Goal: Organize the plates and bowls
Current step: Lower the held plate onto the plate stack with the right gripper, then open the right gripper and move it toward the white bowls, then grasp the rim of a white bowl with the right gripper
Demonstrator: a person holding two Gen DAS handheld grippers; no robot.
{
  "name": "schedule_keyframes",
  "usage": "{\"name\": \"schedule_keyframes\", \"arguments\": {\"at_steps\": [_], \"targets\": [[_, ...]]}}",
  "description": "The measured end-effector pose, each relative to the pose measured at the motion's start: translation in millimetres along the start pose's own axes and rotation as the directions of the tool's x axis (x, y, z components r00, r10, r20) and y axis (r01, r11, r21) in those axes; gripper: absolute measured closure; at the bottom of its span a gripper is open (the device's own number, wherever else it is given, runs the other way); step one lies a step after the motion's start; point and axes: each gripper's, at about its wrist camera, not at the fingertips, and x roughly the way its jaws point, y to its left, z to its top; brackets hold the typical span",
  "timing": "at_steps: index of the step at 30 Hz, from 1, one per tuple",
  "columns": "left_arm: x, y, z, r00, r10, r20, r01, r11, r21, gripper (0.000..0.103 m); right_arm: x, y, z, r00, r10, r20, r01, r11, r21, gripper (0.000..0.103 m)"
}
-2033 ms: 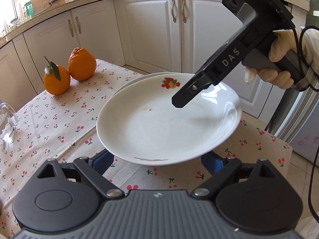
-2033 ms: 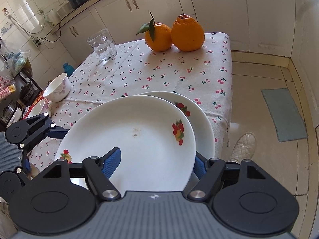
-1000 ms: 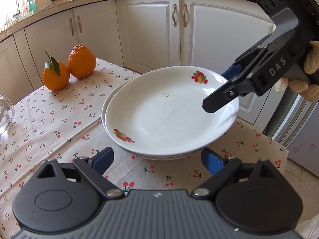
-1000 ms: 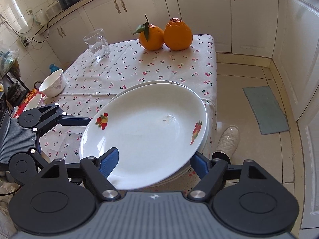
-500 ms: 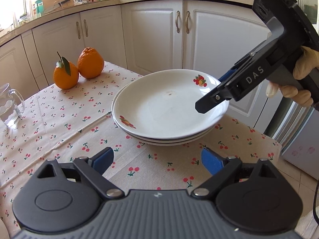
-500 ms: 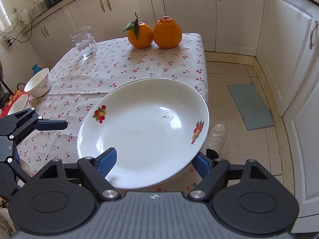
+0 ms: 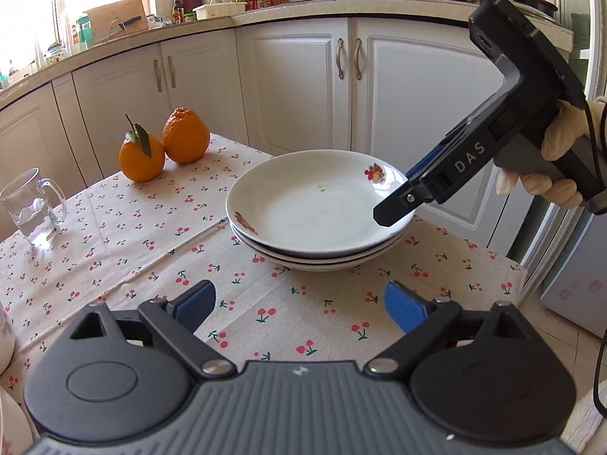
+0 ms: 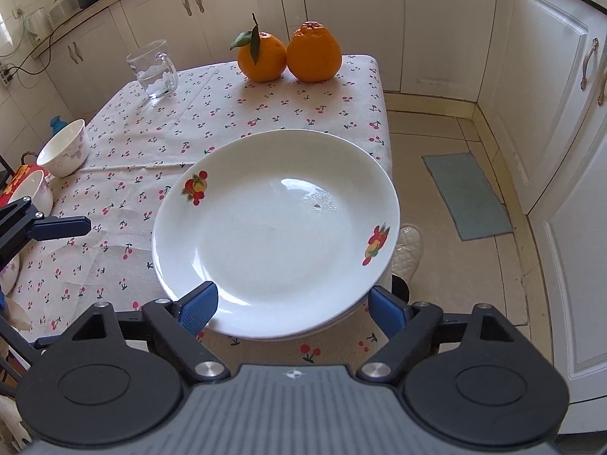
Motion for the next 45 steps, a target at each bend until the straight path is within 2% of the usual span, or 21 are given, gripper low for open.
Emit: {"name": "schedule_keyframes", "arguments": {"at_steps": [6,9,13,17,27,33,38,45], "targets": [[-12.3,0.9,-3.3,1.000,0.011,0.017,-0.011,1.000,-0.017,0.007,-15.7,17.8,-4.9,0.998,0.016,0.058,-0.014,1.000,-0.027,0.000],[-20.0,1.8,-5.3,0.999,0.021,0.028,-0.021,0.999,-0.029,0.007,-23.3,32.8,-10.6,0.995,0.008,0.099,-0.002,0.998,-0.055,0.000],[-32.6,3.6,-10.7,0.998,0.041,0.037,-0.039,0.998,-0.048,0.007,-31.4,59.3,-20.5,0.984,-0.040,0.171,0.058,0.993,-0.100,0.000],[-47.5,6.3,-21.7,0.997,0.069,0.039,-0.067,0.996,-0.062,0.007,-35.3,82.1,-27.7,0.972,-0.040,0.233,0.070,0.990,-0.122,0.000],[-96.9,22.1,-63.6,0.984,0.179,0.024,-0.174,0.975,-0.136,0.007,-26.0,141.1,-41.4,0.966,-0.035,0.256,0.086,0.978,-0.190,0.000],[-135.7,37.8,-87.9,0.961,0.275,0.019,-0.268,0.948,-0.171,0.007,-22.1,180.0,-36.1,0.970,0.039,0.241,0.033,0.957,-0.287,0.000],[-166.8,54.9,-109.0,0.935,0.356,0.006,-0.345,0.912,-0.223,0.007,-17.0,214.7,-28.1,0.965,0.152,0.216,-0.065,0.928,-0.367,0.000],[-188.7,78.5,-146.4,0.900,0.431,-0.069,-0.435,0.868,-0.238,0.007,-3.5,269.5,-16.2,0.950,0.276,0.147,-0.175,0.858,-0.482,0.000]]}}
